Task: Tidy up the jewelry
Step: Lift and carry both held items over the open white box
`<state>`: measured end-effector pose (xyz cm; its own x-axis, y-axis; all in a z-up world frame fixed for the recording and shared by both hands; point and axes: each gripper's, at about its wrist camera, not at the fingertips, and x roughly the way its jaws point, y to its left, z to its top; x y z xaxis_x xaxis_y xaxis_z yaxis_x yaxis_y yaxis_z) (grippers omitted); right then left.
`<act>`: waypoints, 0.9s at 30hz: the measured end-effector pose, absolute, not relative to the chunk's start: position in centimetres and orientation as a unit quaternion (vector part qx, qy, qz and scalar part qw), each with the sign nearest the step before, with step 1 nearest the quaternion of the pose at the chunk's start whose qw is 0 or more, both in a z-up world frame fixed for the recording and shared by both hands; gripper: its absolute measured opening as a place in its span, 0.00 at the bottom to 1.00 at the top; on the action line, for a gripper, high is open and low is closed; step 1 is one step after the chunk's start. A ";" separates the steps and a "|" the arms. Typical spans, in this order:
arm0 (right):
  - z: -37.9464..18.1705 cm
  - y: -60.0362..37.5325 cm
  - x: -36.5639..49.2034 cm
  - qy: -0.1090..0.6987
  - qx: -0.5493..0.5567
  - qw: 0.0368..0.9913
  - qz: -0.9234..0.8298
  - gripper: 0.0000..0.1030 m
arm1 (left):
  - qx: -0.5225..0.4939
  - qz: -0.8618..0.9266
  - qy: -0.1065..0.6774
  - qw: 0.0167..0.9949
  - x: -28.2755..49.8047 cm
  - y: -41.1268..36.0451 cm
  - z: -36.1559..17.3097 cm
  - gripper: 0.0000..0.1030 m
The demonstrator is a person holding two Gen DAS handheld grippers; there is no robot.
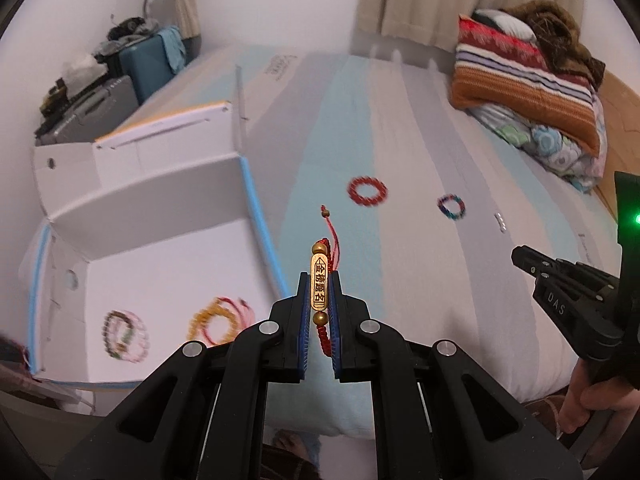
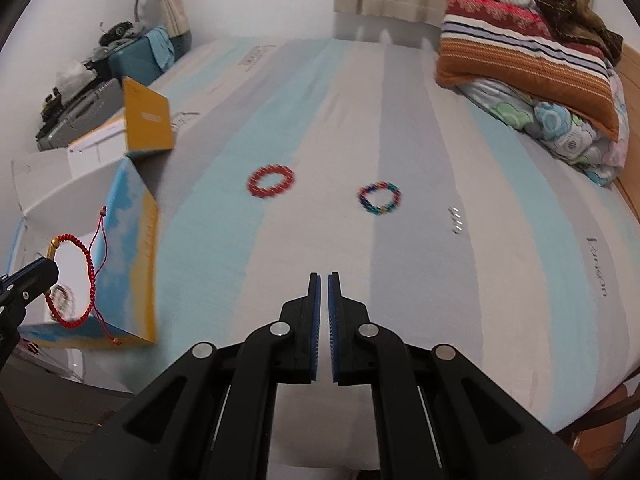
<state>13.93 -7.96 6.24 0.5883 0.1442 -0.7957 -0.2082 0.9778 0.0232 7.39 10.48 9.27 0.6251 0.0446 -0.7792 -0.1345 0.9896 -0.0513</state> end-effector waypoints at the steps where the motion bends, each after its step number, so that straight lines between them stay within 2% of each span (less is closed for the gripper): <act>1: 6.7 -7.1 13.9 0.439 -0.037 0.892 0.104 0.03 | -0.053 0.055 0.427 0.901 7.1 11.2 9.7 0.07; 21: 9.9 7.2 11.3 0.426 -0.039 0.870 0.244 0.03 | -0.088 0.148 0.420 0.891 2.1 25.3 10.2 0.07; 27: 9.3 11.4 10.6 0.429 -0.057 0.861 0.265 0.03 | -0.107 0.171 0.421 0.884 0.7 29.4 9.6 0.07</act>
